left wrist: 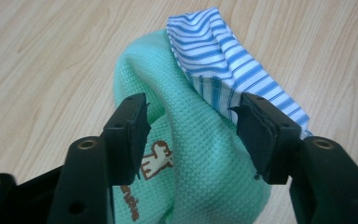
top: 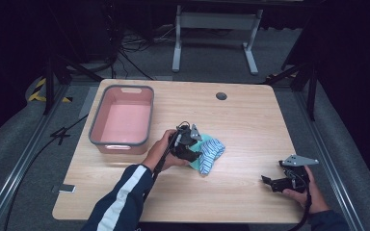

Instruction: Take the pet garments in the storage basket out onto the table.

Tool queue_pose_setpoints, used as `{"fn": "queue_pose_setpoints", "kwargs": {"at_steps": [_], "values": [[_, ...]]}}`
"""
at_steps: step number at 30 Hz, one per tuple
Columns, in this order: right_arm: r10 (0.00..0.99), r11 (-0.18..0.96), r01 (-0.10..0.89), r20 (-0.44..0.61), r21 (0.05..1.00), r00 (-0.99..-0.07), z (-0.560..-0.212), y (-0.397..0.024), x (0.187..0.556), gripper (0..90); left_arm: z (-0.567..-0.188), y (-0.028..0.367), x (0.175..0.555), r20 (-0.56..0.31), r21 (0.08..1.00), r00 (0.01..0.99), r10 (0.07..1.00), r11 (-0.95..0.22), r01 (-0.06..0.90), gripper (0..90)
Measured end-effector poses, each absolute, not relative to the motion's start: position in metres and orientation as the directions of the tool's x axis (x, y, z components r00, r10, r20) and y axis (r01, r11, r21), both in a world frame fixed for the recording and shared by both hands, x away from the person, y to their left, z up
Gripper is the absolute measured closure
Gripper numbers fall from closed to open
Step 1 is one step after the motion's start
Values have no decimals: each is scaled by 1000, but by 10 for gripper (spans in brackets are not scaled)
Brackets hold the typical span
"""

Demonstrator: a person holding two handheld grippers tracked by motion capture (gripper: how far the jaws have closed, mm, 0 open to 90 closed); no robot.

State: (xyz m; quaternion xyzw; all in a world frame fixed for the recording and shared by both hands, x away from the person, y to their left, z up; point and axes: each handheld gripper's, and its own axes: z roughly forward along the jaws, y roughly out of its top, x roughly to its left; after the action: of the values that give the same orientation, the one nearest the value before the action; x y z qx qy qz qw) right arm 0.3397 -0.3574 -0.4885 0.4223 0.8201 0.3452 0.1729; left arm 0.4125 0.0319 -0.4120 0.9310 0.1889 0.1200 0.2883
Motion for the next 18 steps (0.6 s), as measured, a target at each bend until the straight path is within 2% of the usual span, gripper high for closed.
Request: {"fn": "queue_pose_setpoints", "kwargs": {"at_steps": [18], "values": [[812,405,573,8,712,-583,-489,-357,340,7,-388,50,394,135,621,903,408,-745,244,284]]}}
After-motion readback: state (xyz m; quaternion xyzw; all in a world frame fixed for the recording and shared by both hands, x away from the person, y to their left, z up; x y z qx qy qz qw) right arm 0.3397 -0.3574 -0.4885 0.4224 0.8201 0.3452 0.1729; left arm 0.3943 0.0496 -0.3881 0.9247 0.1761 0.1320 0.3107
